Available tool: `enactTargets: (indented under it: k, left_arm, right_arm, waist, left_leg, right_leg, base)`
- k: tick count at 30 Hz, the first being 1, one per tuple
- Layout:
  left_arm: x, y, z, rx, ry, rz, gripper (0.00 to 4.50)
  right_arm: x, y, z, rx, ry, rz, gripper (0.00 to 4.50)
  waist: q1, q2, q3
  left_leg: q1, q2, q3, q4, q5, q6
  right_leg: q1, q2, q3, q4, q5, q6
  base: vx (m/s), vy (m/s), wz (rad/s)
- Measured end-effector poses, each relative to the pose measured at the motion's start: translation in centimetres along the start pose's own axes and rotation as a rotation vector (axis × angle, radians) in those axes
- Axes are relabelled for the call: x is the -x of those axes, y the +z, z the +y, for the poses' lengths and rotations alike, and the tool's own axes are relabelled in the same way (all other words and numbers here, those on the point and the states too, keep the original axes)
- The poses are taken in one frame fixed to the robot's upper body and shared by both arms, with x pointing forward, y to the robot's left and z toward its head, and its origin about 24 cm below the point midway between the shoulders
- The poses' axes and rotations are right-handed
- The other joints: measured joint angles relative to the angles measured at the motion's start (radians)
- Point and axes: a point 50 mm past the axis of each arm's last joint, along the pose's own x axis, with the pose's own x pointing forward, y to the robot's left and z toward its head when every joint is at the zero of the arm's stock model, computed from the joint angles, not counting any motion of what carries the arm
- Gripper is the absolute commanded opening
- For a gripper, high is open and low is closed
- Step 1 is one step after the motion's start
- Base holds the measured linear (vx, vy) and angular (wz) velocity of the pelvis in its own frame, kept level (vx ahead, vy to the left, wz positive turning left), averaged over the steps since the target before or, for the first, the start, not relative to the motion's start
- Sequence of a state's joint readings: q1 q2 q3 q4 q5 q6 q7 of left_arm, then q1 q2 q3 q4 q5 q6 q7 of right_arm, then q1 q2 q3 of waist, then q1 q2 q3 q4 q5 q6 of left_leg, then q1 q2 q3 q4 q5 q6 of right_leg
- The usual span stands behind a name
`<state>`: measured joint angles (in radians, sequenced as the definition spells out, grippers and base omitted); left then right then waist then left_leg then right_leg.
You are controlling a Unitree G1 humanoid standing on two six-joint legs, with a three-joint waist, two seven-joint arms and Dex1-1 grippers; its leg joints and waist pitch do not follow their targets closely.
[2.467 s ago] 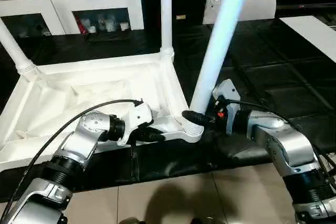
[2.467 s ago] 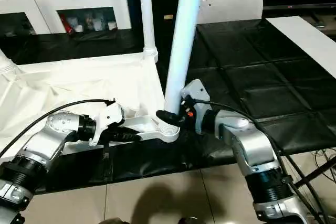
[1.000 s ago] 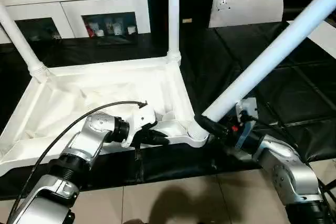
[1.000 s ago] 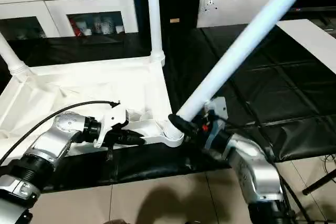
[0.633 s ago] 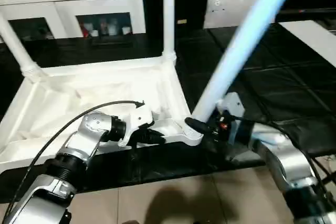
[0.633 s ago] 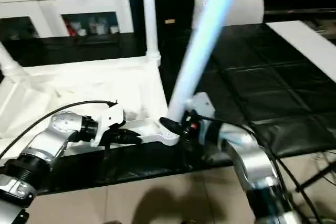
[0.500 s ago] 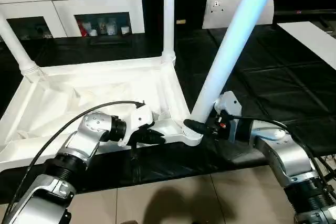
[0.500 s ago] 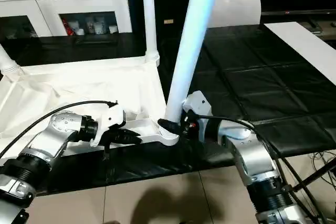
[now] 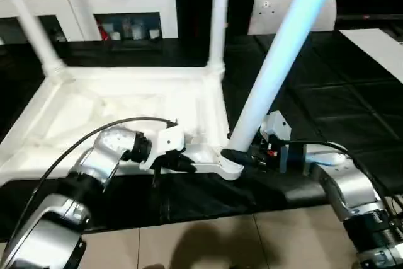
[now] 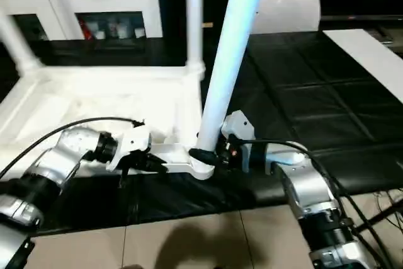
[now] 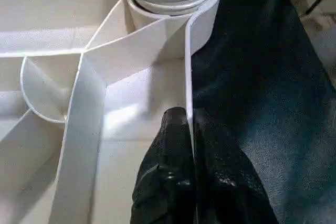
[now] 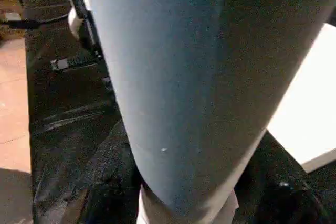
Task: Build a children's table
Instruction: Insert table leg to table base
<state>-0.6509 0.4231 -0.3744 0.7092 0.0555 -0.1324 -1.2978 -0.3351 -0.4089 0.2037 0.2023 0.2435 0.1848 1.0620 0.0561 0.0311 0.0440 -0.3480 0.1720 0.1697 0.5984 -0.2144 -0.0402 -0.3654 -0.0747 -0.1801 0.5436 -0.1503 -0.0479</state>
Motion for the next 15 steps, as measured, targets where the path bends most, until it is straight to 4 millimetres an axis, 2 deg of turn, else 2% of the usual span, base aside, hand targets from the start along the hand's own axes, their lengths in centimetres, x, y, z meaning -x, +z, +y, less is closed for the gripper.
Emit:
enactTargets:
  k: [9,11,14,15]
  left_arm:
    - [0.0,-0.2,0.1,-0.008,-0.009,0.011,0.0]
    - [0.1,-0.3,0.2,0.004,-0.005,0.011,0.0]
    - [0.5,-0.8,0.0,0.049,0.032,0.009,0.0]
    - [0.7,-1.1,-0.1,0.074,0.073,0.009,0.0]
  right_arm:
    - [-0.3,-0.1,0.0,-0.009,0.01,-0.003,1.89]
    - [-0.6,-0.2,0.0,-0.02,-0.001,-0.011,1.89]
    - [-1.9,-0.4,0.0,-0.04,-0.056,-0.047,1.89]
    - [-2.5,-0.4,-0.1,-0.053,-0.101,-0.068,1.89]
  waist:
    - [0.005,0.002,-0.003]
    - [0.004,0.002,-0.003]
    - [-0.005,0.003,-0.003]
    - [-0.017,0.004,-0.003]
  left_leg:
    - [0.002,0.0,0.001,-0.001,0.0,0.0]
    - [0.008,0.0,0.001,-0.001,0.0,0.0]
    - [0.014,0.0,0.003,-0.001,0.0,0.0]
    - [0.016,0.0,0.003,-0.001,0.001,-0.001]
  right_leg:
    - [0.001,0.0,0.001,0.0,-0.001,0.0]
    - [0.001,0.0,0.001,0.0,0.0,0.0]
    - [0.004,0.0,0.002,0.002,0.0,0.0]
    - [0.005,0.0,0.002,0.002,0.0,0.0]
  base:
    - [0.0,0.0,0.0]
    - [0.0,0.0,0.0]
    - [0.0,0.0,0.0]
    - [0.0,0.0,0.0]
